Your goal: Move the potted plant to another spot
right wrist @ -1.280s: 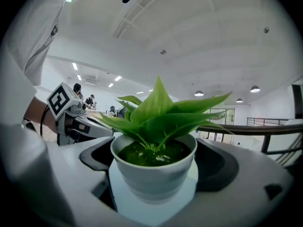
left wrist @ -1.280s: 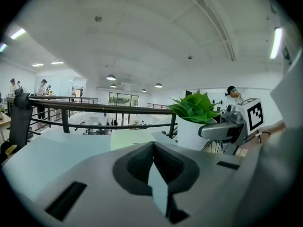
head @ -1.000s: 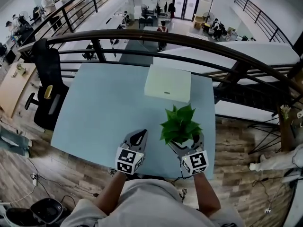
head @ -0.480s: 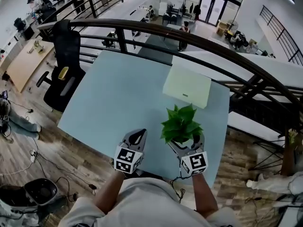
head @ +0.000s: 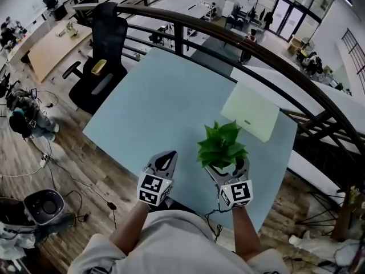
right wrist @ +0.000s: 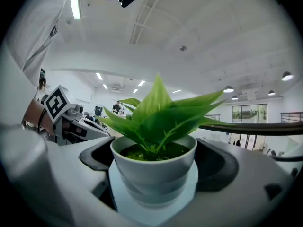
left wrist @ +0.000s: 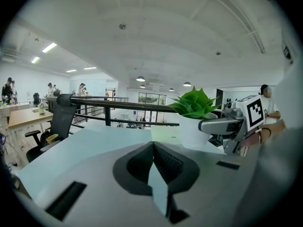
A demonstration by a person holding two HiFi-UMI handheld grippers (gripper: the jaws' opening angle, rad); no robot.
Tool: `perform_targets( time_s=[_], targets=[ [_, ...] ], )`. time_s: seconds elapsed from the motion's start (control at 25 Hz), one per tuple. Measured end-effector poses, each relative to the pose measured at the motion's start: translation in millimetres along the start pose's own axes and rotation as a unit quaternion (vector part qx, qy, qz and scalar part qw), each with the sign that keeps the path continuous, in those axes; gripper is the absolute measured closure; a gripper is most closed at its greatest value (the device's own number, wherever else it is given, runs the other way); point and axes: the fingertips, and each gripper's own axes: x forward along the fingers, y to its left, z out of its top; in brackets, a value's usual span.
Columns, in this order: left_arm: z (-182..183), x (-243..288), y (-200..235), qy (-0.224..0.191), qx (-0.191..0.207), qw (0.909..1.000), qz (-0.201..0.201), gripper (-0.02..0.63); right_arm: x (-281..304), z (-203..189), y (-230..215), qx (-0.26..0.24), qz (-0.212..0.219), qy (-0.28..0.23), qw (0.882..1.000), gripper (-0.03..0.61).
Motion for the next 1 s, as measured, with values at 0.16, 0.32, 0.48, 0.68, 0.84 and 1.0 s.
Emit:
perform_targets(
  time_s=[0.16, 0.32, 0.48, 0.68, 0.84, 1.0],
  targets=[
    [-4, -14, 27, 0.002, -0.011, 0.9997, 0.023, 0.601, 26, 4, 19, 0.0, 0.024, 0.003, 1.0, 0.054],
    [-6, -27, 59, 0.001, -0.024, 0.9988, 0.041, 0.601, 53, 3, 39, 0.007, 0.039, 0.011, 0.999, 0.054],
    [-9, -38, 91, -0.003, -0.036, 0.998, 0.051, 0.601, 80, 7, 59, 0.004, 0.047, 0.019, 0.999, 0.054],
    [-11, -50, 141, -0.009, -0.049, 0.9971, 0.057, 0.601, 114, 13, 81, 0.003, 0.044, 0.028, 0.999, 0.054],
    [-16, -60, 180, -0.009, -0.062, 0.9967, 0.053, 0.601, 145, 17, 104, 0.018, 0.037, 0.035, 0.999, 0.054],
    [-30, -68, 225, -0.002, -0.076, 0.9962, 0.044, 0.601, 183, 12, 133, 0.043, 0.033, 0.05, 0.997, 0.054]
  ],
)
